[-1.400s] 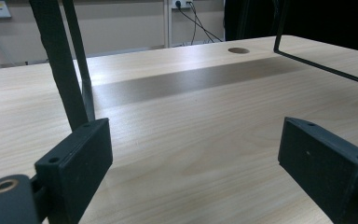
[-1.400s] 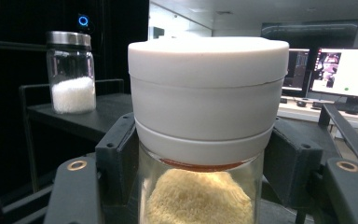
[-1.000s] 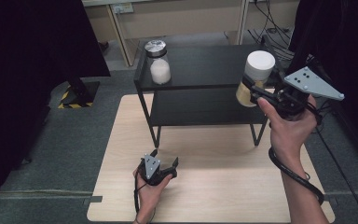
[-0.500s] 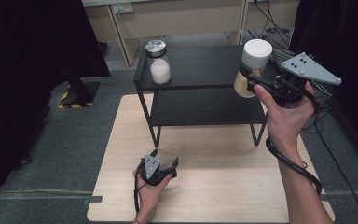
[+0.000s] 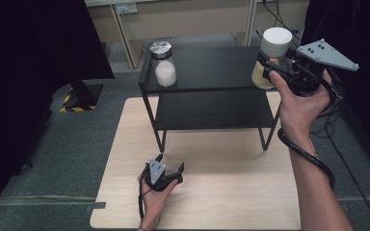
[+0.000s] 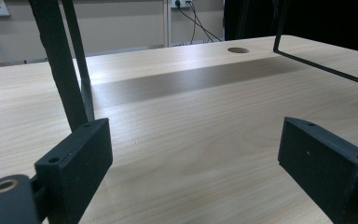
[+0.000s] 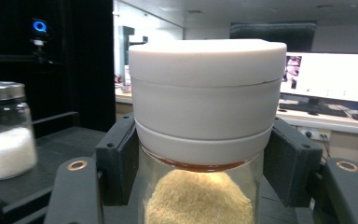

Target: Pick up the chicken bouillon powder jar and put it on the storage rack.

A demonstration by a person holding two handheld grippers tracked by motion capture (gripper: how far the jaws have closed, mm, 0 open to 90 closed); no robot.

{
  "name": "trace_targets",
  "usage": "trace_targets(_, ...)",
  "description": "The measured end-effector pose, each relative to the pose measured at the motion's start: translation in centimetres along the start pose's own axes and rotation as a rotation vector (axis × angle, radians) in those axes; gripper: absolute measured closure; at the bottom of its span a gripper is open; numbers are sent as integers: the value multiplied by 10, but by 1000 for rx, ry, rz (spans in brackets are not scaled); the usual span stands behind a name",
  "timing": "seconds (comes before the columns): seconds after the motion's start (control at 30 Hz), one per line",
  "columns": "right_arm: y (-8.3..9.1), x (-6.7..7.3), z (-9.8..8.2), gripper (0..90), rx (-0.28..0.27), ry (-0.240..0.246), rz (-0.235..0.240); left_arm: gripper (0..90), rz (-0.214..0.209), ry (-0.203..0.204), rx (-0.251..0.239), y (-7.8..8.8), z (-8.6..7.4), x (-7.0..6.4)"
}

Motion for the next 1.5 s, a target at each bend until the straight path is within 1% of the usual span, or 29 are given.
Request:
trace_targets(0.27, -9, -7, 2, 353, 10, -14, -34, 91, -1, 0, 0, 0, 0, 0)
trace_targets(0.43, -15, -9, 3, 354, 18, -22, -43, 91, -2, -1, -1, 0, 0, 0)
trace_targets(0.6, -22, -9, 5, 353, 31, -17, -53, 91, -3, -2, -2, 0, 0, 0)
trace_targets(0.67, -24, -9, 5, 353, 38, -15, -53, 92, -3, -9, 0, 0, 0, 0)
trace_targets(0.8, -26, -9, 3, 353, 47, -20, -58, 91, -4, -8, 0, 0, 0, 0)
trace_targets(1.13, -29, -13, 2, 351, 43, -38, -55, 91, -3, -13, 2, 0, 0, 0)
trace_targets(1.5, -29, -13, 1, 349, 42, -41, -55, 91, -4, -12, 3, 0, 1, 0)
Point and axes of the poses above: each handheld gripper's, and its own axes: y roughly backward along the jaws, z roughly out of its top, x roughly to its left, the point moved 4 cm from there along -y, roughly forward along the jaws, and after that the axes turned 10 degrees about -y, right-handed, at the moved point
